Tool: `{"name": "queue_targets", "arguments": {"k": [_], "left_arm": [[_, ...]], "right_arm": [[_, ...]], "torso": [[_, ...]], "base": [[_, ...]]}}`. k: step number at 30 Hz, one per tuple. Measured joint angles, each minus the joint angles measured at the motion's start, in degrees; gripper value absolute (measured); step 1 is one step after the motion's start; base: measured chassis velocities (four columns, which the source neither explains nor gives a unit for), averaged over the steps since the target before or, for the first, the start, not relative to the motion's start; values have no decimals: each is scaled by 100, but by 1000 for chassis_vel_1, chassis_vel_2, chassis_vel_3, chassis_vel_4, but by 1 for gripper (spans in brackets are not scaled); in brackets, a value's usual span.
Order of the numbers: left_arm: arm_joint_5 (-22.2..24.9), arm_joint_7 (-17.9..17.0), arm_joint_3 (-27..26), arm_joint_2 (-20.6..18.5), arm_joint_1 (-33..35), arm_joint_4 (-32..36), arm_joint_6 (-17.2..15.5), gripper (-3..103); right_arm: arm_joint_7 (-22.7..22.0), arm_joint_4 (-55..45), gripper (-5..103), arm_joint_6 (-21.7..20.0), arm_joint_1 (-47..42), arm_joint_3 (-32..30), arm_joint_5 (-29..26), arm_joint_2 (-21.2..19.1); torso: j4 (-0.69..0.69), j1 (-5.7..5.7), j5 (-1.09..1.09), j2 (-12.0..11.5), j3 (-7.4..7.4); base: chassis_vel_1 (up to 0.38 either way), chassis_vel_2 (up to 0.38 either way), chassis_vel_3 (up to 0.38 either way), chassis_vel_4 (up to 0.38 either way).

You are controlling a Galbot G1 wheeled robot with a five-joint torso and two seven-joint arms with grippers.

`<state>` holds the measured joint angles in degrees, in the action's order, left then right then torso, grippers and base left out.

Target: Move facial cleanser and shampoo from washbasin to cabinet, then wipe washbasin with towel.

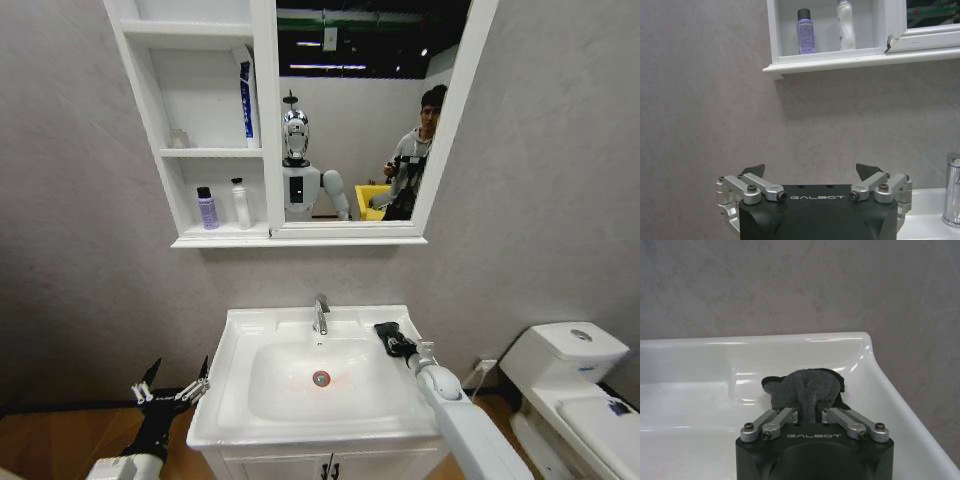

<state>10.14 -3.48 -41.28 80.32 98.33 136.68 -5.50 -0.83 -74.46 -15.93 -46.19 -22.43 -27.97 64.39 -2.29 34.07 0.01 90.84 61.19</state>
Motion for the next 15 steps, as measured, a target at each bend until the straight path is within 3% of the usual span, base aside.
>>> {"name": "queue_targets", "arguments": {"k": [2,5,10,15], "left_arm": [[0,0,0,0,0,0,0,100],[0,0,0,0,0,0,0,100],[0,3,1,0,0,-1,2,100],[-1,3,1,0,1,-1,2,100]], "right_arm": [[-52,-292,9,-55,-125,-43,-61,-70],[-167,-748,4,-150,-338,-57,-181,-143],[-412,-2243,4,-279,-1001,-68,-198,-95],[-627,-2497,4,-372,-1331,254,-202,177]], "torso": [[-1,0,-1,0,0],[-2,1,-1,0,0],[0,0,-4,1,-2],[-1,-1,-2,0,-2]], "base": [[0,0,0,0],[0,0,0,0],[0,0,0,0],[0,0,0,0]]}}
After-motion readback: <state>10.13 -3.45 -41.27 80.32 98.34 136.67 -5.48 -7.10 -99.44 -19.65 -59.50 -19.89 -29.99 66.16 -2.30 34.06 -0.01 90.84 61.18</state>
